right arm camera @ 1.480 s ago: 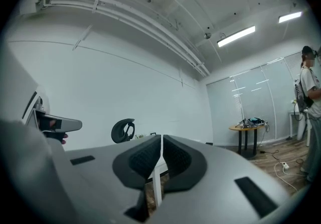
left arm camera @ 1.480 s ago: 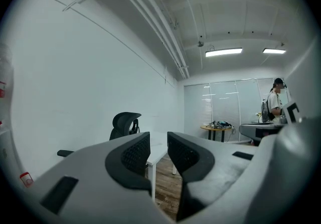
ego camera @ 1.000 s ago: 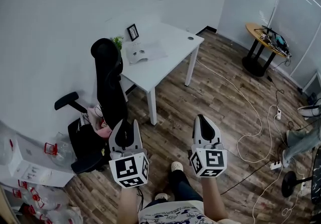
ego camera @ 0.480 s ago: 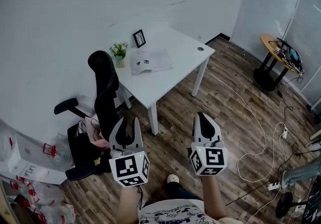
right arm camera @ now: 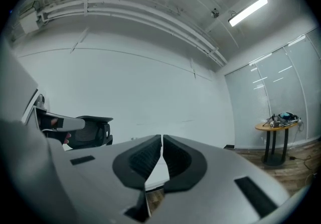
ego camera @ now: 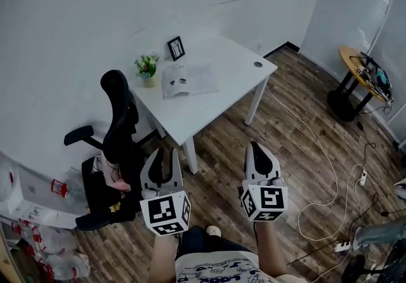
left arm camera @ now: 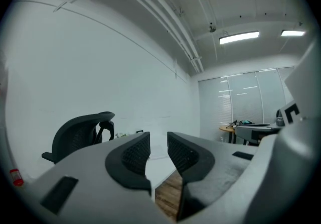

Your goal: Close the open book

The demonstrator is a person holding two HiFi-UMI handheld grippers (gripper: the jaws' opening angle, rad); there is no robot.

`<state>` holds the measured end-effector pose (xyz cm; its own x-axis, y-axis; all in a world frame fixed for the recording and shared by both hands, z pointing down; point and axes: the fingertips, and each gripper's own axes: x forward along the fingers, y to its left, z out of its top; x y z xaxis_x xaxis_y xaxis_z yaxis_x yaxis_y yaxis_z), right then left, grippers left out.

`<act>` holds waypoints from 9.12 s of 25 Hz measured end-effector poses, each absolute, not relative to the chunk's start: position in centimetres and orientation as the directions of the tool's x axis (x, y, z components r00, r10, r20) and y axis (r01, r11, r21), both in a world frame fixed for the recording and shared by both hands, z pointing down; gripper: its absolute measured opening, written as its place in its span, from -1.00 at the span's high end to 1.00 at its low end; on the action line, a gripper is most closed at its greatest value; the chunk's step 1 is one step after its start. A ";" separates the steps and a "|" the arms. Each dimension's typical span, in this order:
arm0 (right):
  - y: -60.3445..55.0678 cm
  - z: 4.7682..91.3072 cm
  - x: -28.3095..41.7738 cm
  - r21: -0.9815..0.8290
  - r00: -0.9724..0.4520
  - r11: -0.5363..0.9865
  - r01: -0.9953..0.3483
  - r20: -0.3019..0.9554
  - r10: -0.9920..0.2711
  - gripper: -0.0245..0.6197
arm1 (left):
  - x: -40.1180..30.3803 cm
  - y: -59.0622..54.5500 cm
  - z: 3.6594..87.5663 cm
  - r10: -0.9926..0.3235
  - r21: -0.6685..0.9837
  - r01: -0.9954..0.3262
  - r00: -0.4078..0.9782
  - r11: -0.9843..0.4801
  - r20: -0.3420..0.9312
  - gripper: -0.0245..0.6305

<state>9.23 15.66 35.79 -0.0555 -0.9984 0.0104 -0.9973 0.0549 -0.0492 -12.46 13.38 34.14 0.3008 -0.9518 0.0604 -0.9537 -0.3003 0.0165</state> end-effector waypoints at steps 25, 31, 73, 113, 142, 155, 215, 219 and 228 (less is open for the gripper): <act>0.5 36.9 13.1 -0.038 -0.065 0.064 -0.997 0.014 -0.998 0.81 | -8.2 -2.1 36.2 -0.951 0.038 -0.954 0.300 -0.297 0.080 0.66; -4.8 36.7 14.2 -0.034 -0.054 0.053 -0.998 0.017 -0.998 0.81 | -7.5 -7.7 36.1 -0.949 0.041 -0.952 0.305 -0.302 0.081 0.66; -27.8 37.9 13.8 -0.035 -0.292 0.290 -0.956 0.058 -0.955 0.81 | -7.7 -25.8 38.8 -0.983 0.091 -0.993 0.091 -0.076 0.163 0.66; -34.4 42.6 12.6 -0.035 -0.307 0.305 -0.952 0.163 -0.938 0.81 | -9.6 -33.4 58.4 -0.858 0.795 -0.577 0.298 0.188 0.418 0.54; -35.4 43.7 14.7 -0.017 -0.249 0.251 -0.968 0.190 -0.950 0.81 | -14.2 -36.1 68.7 -0.830 0.862 -0.239 0.248 0.448 0.500 0.39; -35.8 43.6 15.9 -0.008 -0.229 0.232 -0.973 0.193 -0.954 0.81 | -14.8 -37.0 69.8 -0.821 0.851 -0.210 0.231 0.482 0.522 0.38; -34.9 43.1 20.6 -0.047 -0.165 0.159 -0.986 0.164 -0.972 0.81 | -7.2 -39.5 63.2 -0.840 0.813 -0.554 0.346 0.177 0.419 0.83; -34.8 43.0 21.2 -0.050 -0.155 0.149 -0.988 0.167 -0.974 0.81 | -5.4 -39.6 63.2 -0.819 0.786 -0.602 0.374 0.142 0.434 0.83; -34.6 43.4 22.8 -0.039 -0.117 0.112 -0.993 0.171 -0.978 0.81 | -1.1 -39.5 63.9 -0.763 0.715 -0.697 0.428 0.062 0.484 0.83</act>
